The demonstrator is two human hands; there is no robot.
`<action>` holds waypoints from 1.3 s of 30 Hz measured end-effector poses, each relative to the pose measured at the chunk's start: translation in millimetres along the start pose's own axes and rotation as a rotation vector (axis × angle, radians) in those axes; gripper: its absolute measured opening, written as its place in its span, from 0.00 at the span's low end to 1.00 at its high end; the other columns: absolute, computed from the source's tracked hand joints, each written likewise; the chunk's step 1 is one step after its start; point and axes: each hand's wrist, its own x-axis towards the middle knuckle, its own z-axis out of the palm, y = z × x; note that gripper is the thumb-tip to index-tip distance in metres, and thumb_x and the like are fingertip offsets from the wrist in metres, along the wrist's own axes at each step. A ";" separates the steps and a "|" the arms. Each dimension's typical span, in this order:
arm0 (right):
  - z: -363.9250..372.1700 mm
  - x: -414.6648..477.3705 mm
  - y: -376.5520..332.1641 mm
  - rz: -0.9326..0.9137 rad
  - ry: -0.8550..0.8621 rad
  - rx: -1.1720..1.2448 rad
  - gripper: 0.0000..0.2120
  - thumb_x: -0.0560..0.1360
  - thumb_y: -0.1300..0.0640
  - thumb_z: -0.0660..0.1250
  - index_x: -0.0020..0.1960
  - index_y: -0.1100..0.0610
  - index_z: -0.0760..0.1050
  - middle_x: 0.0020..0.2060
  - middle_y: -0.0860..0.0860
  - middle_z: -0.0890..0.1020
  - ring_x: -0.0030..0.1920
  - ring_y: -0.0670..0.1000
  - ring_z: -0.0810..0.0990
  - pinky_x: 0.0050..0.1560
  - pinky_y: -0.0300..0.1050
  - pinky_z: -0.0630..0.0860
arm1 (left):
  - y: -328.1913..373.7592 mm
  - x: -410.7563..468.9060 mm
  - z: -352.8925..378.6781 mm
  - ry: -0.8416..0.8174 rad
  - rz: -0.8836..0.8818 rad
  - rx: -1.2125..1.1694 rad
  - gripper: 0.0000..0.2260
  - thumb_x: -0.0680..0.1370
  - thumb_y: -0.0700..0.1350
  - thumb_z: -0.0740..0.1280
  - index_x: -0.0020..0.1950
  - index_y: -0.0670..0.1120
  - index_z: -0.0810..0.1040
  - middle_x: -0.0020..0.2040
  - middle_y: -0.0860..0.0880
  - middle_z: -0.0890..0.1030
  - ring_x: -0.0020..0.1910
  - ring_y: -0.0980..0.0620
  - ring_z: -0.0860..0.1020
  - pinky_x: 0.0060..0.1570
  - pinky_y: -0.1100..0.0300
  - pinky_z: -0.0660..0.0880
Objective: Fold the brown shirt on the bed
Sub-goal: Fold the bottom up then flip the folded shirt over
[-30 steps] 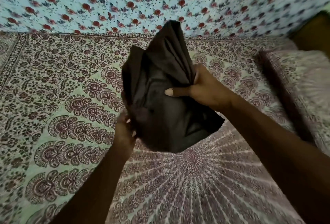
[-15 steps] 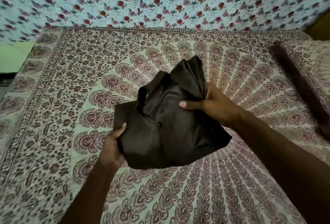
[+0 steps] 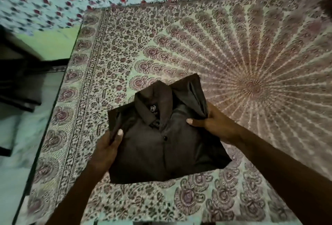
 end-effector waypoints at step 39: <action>322.4 -1.9 177.2 0.371 0.445 -0.112 0.51 0.68 0.74 0.78 0.77 0.36 0.63 0.48 0.55 0.89 0.52 0.56 0.88 0.48 0.58 0.86 | -245.2 2.2 -262.4 -0.098 -0.278 0.323 0.28 0.76 0.50 0.75 0.72 0.49 0.68 0.56 0.39 0.83 0.48 0.36 0.83 0.54 0.38 0.81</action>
